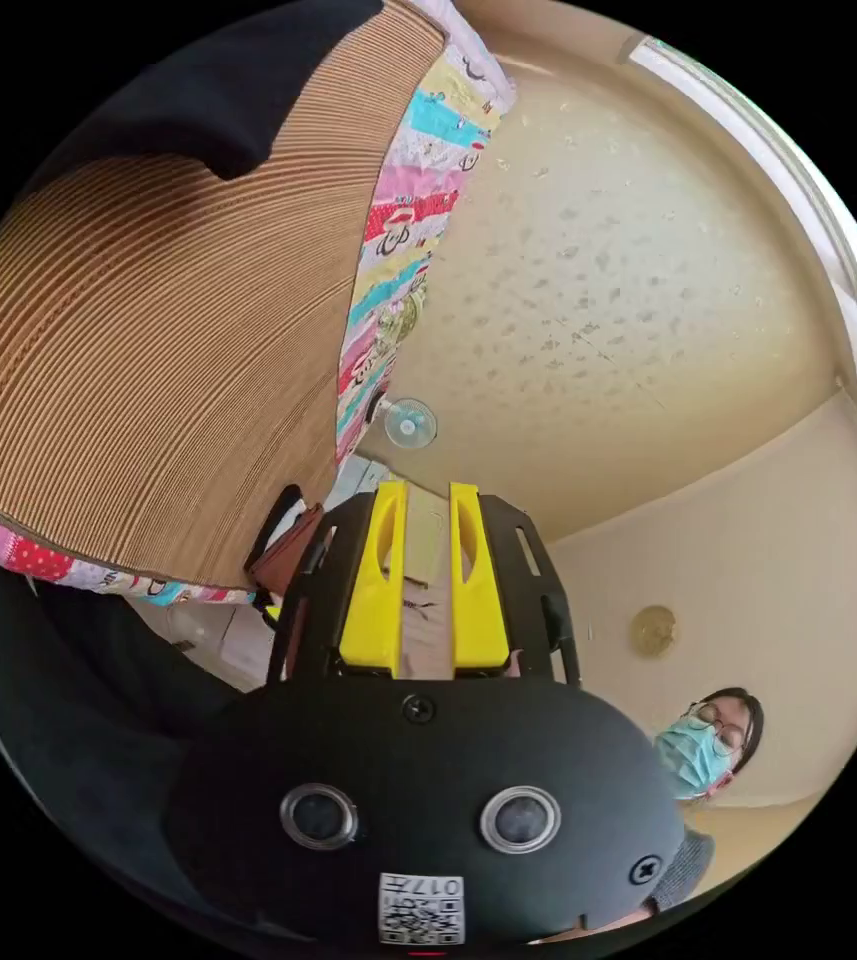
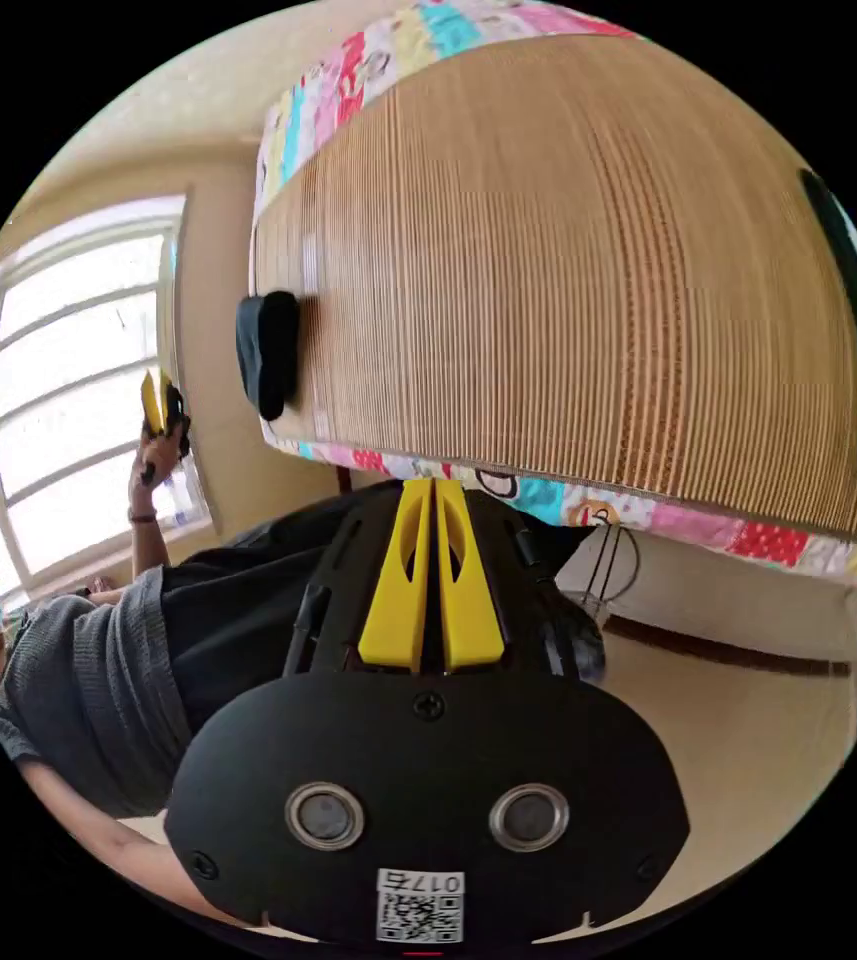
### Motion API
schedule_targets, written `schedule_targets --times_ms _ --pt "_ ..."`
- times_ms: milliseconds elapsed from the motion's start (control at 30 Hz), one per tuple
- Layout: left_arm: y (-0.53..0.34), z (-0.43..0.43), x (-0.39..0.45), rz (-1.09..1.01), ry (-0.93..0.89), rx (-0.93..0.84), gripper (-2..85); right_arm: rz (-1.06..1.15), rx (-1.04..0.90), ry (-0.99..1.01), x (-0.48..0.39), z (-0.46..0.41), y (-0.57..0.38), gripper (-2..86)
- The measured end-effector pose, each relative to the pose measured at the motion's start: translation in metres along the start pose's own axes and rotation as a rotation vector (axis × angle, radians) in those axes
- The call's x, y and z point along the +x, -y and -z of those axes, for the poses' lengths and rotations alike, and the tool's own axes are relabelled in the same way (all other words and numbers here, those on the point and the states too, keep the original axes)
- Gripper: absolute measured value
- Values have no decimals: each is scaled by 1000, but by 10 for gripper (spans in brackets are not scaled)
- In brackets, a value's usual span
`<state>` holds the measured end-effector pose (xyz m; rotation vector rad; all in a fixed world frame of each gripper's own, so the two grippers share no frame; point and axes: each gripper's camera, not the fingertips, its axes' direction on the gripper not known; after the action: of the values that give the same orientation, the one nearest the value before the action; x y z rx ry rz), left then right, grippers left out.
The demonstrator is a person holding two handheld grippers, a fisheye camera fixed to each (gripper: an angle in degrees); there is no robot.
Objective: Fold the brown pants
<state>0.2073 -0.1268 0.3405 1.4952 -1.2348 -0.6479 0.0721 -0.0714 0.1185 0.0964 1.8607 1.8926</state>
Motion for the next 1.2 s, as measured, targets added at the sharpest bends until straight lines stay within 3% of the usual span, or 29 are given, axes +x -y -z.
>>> schedule_targets --times_ms 67,133,233,333,400,467,533,600,700,867,1100,1200 --pt "-4 -39 -14 -63 128 -94 72 -152 255 66 27 48 -69 4" --pt "-16 -103 -29 -203 384 -276 70 -305 354 159 56 50 -122 4" --pt "-52 -169 -54 -393 654 -349 48 -479 381 339 100 11 -204 4" --pt "-96 -216 -79 -569 670 -360 2 -764 488 530 142 -43 -302 4" --pt "-121 -242 -94 -661 689 -374 -5 -951 671 799 160 -89 -371 4" --pt "-146 -265 -106 -773 732 -396 -8 -1210 974 1148 167 -160 -451 5" --pt "-176 -290 -121 -925 812 -403 -9 -1363 1119 1218 168 -186 -486 6" --pt "-197 -302 -133 -1024 872 -372 -10 -1448 1108 1132 183 -178 -496 7" --pt "-230 -313 -159 -1129 949 -267 -10 -1401 995 1000 235 -120 -459 14" --pt "-264 -333 -220 -1162 987 -125 -10 -1026 990 912 333 56 -289 55" --pt "-270 -366 -308 -1069 992 -27 -10 -599 973 800 366 269 -55 81" --pt "-274 -368 -341 -1037 1005 42 -10 -397 871 446 327 359 42 91"
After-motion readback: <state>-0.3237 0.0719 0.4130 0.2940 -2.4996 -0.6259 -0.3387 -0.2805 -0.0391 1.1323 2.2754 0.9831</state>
